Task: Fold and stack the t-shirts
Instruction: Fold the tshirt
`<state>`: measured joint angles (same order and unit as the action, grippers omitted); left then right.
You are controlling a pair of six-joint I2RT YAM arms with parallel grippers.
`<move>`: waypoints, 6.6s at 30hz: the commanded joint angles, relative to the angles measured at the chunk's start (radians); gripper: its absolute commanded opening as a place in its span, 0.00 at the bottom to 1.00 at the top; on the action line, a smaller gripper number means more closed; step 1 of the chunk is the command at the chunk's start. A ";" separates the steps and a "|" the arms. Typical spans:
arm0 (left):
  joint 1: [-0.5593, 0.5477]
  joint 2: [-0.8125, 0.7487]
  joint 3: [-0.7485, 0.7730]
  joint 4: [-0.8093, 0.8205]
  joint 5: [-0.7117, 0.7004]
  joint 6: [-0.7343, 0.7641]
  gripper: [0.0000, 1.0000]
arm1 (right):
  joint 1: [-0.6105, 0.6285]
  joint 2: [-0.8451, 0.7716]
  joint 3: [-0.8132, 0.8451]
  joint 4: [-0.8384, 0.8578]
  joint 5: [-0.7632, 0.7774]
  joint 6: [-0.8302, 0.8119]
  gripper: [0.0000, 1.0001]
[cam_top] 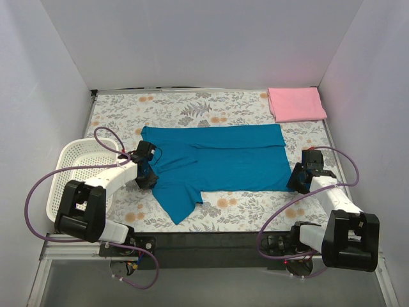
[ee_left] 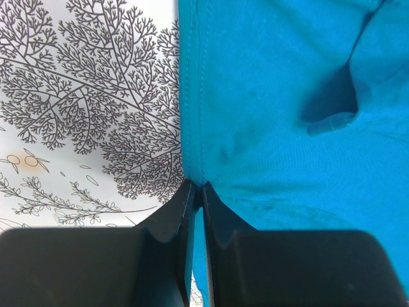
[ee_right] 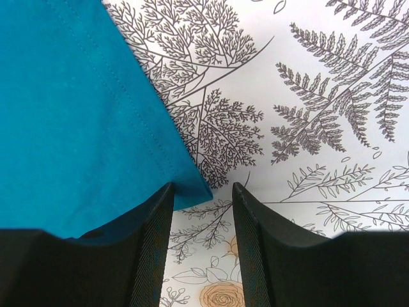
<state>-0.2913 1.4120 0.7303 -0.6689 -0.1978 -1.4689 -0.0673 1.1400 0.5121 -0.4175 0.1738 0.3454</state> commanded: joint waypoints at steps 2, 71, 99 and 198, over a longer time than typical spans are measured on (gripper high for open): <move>0.000 -0.008 -0.025 0.005 -0.029 0.010 0.00 | -0.009 0.036 -0.017 0.014 -0.026 0.014 0.48; 0.192 0.380 0.538 -0.026 0.023 0.128 0.00 | 0.001 0.592 0.678 0.080 -0.122 -0.094 0.01; 0.118 0.088 0.375 -0.067 -0.045 0.069 0.55 | 0.150 0.313 0.469 0.069 -0.119 -0.134 0.60; 0.142 0.271 0.330 0.157 -0.084 0.056 0.23 | -0.051 0.349 0.118 0.631 -0.553 0.161 0.43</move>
<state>-0.1566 1.6505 1.0546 -0.5011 -0.2859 -1.4208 -0.1078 1.4643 0.6434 0.1455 -0.3405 0.4801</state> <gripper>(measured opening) 0.243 0.435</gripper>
